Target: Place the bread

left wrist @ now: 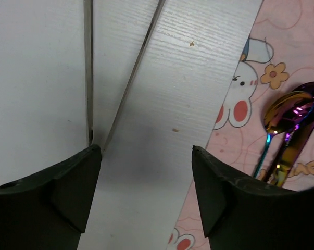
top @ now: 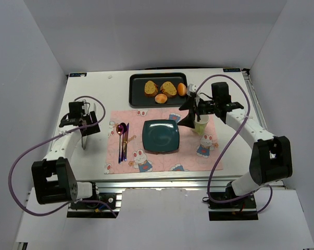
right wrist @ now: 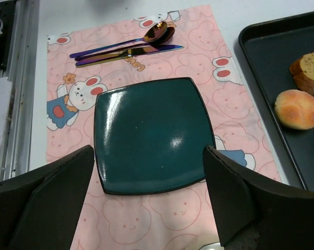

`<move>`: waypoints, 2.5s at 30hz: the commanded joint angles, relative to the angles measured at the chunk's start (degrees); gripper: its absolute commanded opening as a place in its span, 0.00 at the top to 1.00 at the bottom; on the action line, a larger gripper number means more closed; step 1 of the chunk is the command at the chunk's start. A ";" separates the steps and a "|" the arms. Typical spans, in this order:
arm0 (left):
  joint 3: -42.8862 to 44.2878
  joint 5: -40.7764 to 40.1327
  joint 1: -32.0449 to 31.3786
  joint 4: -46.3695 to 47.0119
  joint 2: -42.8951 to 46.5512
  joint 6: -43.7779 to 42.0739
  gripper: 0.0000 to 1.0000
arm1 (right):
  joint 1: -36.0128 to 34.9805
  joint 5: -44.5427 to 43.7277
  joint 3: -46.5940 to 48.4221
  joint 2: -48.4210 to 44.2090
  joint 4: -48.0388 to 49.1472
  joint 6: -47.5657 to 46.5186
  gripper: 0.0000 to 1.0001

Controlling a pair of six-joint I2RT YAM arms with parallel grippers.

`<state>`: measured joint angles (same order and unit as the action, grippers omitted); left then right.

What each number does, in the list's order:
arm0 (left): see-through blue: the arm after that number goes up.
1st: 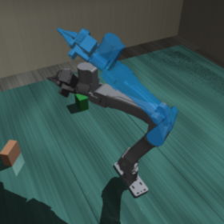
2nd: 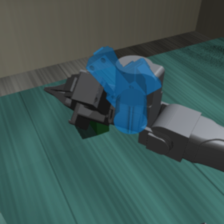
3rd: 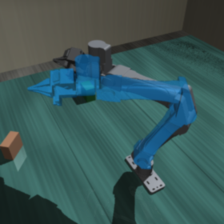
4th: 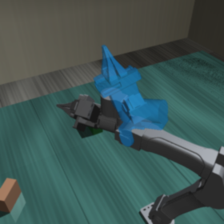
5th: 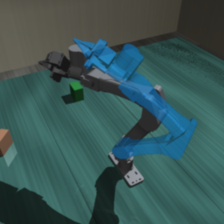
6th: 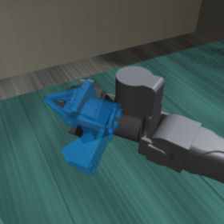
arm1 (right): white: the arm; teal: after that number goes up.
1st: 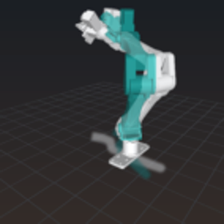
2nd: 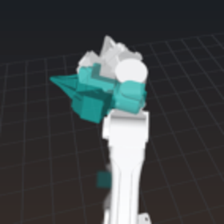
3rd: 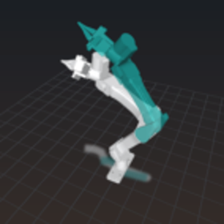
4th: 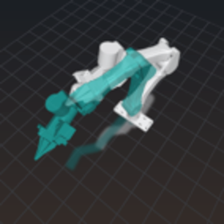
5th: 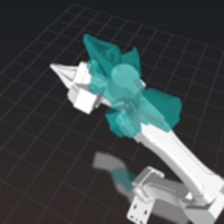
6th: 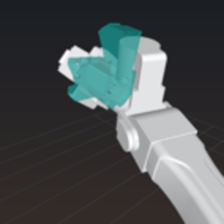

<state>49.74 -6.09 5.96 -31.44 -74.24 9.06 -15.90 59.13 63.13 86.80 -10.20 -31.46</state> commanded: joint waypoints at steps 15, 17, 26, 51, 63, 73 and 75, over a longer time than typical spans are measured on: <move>5.91 -6.12 2.30 7.08 -13.40 -16.61 0.20 | 0.25 1.25 -1.08 -0.67 -1.05 -4.13 0.11; 5.11 -6.30 3.18 8.06 -12.95 -17.93 0.21 | 0.35 1.25 -1.08 -0.41 -1.05 -4.13 0.11; 3.78 14.76 12.14 11.48 -24.09 -22.86 0.29 | 0.87 1.42 1.99 0.56 -3.60 -4.31 0.11; 14.24 31.37 8.64 9.63 -19.47 -2.32 1.00 | 2.80 0.98 1.82 -0.67 -3.08 -3.08 0.11; 27.15 37.73 -9.29 17.82 -27.27 30.31 0.83 | 3.68 1.86 2.17 -0.41 -1.67 -1.94 0.11; 34.02 40.80 -13.42 19.48 -34.83 39.97 0.61 | 4.91 2.12 0.32 -1.02 0.26 -0.97 0.11; 34.81 40.80 -14.04 18.53 -35.45 40.16 0.58 | 4.91 2.04 0.15 -0.94 0.35 -0.97 0.11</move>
<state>81.58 32.29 -6.50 -13.89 -110.37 46.11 -11.27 59.79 63.31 87.37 -11.84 -33.08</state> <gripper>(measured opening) 0.405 0.895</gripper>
